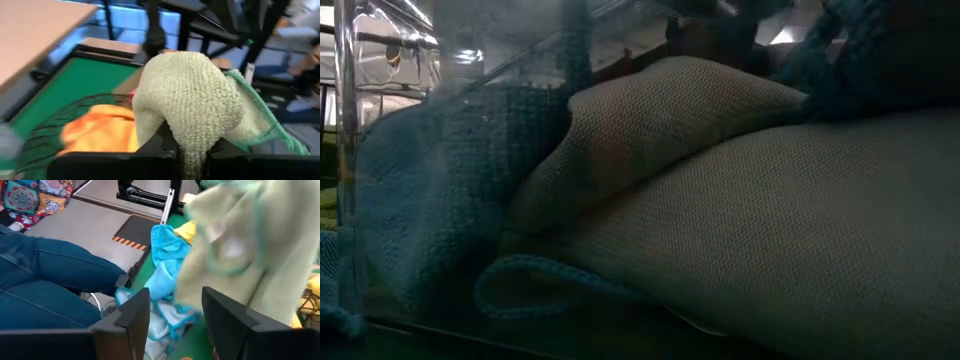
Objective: Sort microfiber towel by color & place in baskets
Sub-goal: Put the light green towel into the rectangular wire basket, then put the yellow towel into the white bin
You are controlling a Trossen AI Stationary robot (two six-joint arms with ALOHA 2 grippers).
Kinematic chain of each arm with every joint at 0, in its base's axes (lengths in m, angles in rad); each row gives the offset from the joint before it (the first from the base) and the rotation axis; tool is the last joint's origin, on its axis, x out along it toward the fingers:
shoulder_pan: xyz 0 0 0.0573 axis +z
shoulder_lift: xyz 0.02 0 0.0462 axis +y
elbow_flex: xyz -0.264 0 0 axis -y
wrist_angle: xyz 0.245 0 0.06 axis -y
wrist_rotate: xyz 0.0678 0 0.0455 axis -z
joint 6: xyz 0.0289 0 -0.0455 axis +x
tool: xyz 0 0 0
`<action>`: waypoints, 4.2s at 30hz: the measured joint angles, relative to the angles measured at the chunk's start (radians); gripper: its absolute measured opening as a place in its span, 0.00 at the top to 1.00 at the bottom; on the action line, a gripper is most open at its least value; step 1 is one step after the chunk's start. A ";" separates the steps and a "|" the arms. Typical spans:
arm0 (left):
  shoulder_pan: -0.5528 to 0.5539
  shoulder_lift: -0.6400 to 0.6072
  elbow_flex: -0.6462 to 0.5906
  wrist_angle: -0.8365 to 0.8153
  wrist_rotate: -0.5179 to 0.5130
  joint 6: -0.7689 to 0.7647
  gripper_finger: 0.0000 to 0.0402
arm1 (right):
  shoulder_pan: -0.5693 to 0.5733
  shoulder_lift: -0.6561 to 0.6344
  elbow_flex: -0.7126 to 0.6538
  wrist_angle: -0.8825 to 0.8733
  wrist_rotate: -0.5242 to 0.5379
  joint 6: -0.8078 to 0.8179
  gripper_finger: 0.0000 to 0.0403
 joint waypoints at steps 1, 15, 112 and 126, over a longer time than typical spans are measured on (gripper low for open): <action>0.000 -0.027 0.000 -0.027 -0.017 -0.013 0.98 | 0.000 -0.007 0.000 -0.016 0.001 0.000 0.56; -0.036 -0.306 0.000 -0.597 -0.025 -0.451 0.98 | 0.001 -0.012 -0.014 -0.244 0.030 0.077 0.56; -0.511 -0.127 -0.443 -0.372 0.555 -1.264 0.55 | 0.001 -0.012 -0.015 -0.231 0.033 0.102 0.56; -0.524 0.101 -0.443 -0.290 0.554 -1.263 0.55 | 0.001 -0.011 -0.015 -0.231 0.033 0.103 0.56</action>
